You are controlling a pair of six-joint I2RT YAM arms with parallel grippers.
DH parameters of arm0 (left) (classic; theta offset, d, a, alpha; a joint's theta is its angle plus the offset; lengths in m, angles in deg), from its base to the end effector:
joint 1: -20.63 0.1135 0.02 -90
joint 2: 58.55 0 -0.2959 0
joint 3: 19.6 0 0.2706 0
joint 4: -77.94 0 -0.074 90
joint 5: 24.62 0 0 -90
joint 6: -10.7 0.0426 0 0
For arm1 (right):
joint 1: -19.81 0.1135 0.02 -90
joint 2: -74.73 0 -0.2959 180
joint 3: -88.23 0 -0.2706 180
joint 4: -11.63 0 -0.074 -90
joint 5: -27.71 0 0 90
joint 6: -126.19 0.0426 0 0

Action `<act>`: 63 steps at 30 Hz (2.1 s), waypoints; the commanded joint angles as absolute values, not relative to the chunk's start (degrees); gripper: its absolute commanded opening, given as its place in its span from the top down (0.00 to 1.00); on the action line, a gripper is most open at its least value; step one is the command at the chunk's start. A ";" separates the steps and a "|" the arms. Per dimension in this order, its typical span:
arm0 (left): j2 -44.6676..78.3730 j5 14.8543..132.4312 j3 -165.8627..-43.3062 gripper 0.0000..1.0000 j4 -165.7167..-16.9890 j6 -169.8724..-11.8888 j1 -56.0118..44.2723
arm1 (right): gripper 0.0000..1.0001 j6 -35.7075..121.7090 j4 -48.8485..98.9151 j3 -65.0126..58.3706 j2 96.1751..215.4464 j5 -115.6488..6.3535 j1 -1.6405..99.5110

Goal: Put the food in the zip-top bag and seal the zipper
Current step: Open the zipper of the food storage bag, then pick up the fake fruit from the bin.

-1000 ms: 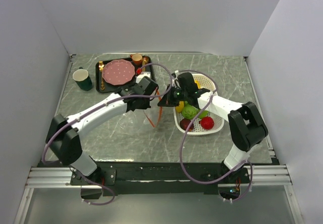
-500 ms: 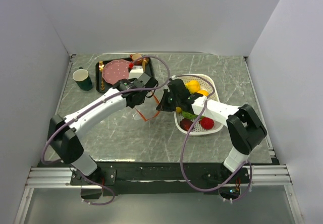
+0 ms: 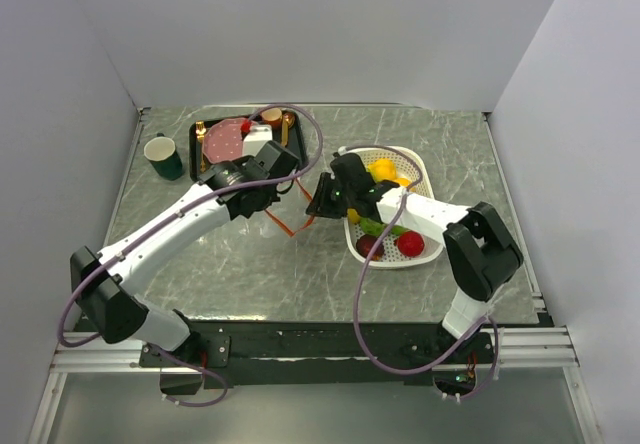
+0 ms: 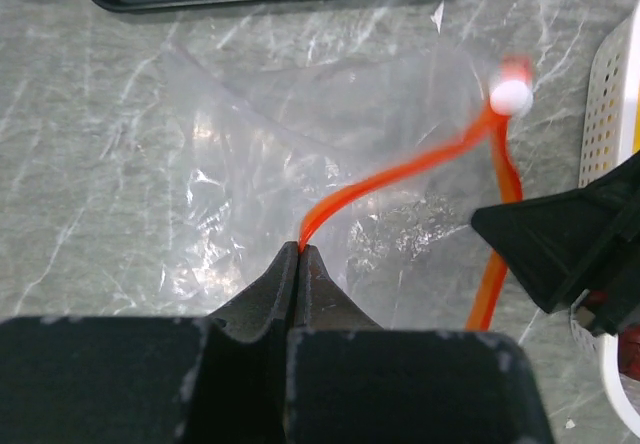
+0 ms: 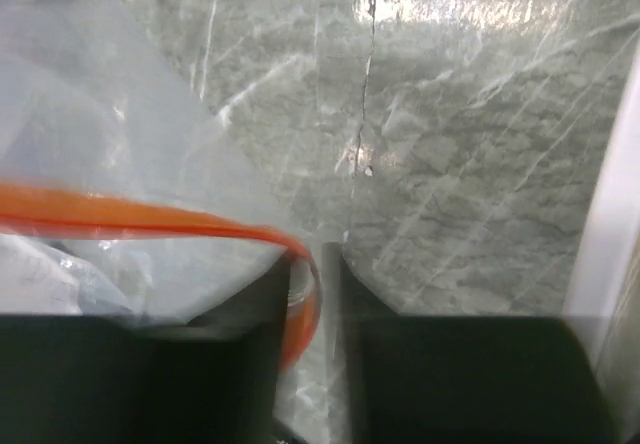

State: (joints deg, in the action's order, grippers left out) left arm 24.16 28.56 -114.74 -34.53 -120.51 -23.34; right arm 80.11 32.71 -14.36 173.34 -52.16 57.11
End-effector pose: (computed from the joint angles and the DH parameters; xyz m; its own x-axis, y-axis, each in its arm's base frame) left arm 0.2398 -0.1959 0.3766 -0.6476 -0.1080 -0.7542 -0.1564 0.9877 -0.0072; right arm 0.3155 0.2498 0.2302 -0.8711 0.1948 -0.4509 -0.1330 0.7900 0.5984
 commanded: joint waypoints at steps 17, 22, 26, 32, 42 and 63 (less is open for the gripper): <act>29.25 37.25 -111.87 0.99 -45.92 -115.08 -23.23 | 0.11 69.15 46.15 -24.90 149.87 -68.45 40.21; 28.28 40.50 -110.29 0.99 -49.86 -113.67 -23.23 | 0.11 64.76 45.63 -22.89 154.26 -65.73 37.74; 28.81 41.65 -110.81 0.99 -50.05 -113.32 -23.14 | 0.16 62.82 45.70 -17.10 162.43 -63.79 36.86; 28.90 39.72 -110.90 0.99 -49.35 -112.09 -23.14 | 0.34 60.18 46.85 -7.42 173.42 -62.99 36.69; 28.81 39.37 -110.81 0.99 -49.00 -111.73 -23.14 | 0.32 58.43 46.41 -1.35 183.18 -59.92 36.51; 28.72 39.80 -110.11 0.99 -49.61 -112.00 -23.14 | 0.82 58.33 40.36 -5.74 173.11 -57.45 36.51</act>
State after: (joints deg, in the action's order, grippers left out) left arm 29.37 40.08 -110.43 -48.10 -112.73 -23.34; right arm 57.86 44.27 -4.72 183.04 -56.81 36.39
